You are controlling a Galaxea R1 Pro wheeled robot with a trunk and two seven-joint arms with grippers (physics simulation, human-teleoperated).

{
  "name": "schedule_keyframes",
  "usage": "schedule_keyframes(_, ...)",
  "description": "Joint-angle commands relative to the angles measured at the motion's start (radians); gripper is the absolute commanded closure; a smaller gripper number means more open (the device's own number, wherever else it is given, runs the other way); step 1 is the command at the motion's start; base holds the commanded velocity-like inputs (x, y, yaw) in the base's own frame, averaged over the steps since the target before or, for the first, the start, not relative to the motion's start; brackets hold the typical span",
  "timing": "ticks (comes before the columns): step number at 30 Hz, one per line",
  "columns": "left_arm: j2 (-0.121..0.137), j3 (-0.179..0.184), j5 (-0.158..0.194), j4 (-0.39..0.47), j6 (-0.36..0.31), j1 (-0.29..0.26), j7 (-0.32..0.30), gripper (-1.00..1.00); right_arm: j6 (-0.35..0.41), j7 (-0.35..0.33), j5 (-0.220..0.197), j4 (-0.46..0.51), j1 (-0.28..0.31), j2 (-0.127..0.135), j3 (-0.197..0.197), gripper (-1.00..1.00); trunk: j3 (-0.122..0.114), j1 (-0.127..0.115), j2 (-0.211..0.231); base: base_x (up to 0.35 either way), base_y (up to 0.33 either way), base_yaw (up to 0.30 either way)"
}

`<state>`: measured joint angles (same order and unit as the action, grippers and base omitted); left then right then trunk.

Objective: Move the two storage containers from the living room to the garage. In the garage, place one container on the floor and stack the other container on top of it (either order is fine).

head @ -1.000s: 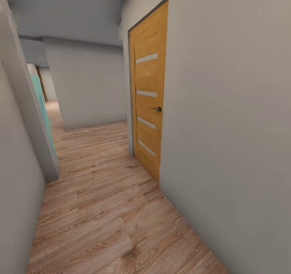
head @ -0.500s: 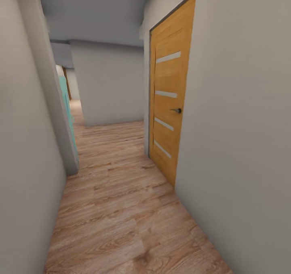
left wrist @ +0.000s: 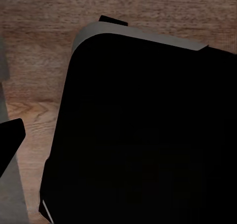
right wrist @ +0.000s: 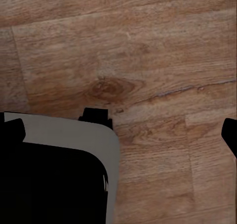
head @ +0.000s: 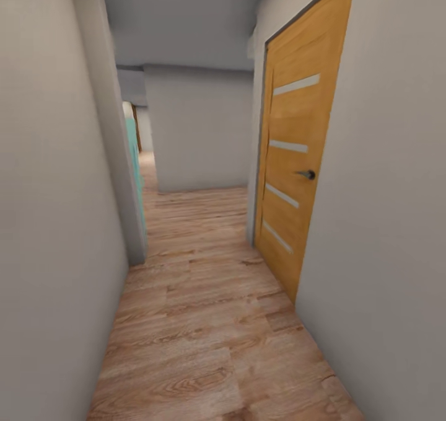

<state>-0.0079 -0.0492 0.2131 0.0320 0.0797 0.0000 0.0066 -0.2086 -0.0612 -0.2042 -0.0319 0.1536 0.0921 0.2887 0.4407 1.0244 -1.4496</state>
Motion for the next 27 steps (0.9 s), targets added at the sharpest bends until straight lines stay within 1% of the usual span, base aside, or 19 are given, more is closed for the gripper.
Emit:
schedule_keyframes(1,0.000,-0.004,0.002,0.001,0.002,0.000,0.001,-1.00,-0.006,-0.006,-0.011,-0.003,0.001,0.000,0.006,-1.00,0.001,0.001,0.000,0.309,0.000,0.263)
schedule_keyframes(7,0.001,-0.004,0.004,0.000,0.001,0.000,0.001,-1.00,-0.001,-0.008,-0.009,-0.003,0.001,-0.001,0.007,-1.00,0.000,0.001,0.000,0.317,0.000,0.086)
schedule_keyframes(19,0.000,-0.004,0.006,0.000,-0.004,0.000,0.002,-1.00,0.000,-0.009,-0.004,-0.002,0.001,0.003,0.007,-1.00,0.000,0.001,0.000,0.322,0.000,0.005)
schedule_keyframes(27,0.000,-0.003,0.019,0.000,-0.003,0.000,0.001,-1.00,0.000,-0.007,-0.005,-0.002,0.001,-0.001,0.007,-1.00,0.000,0.001,0.000,0.324,0.000,0.000)
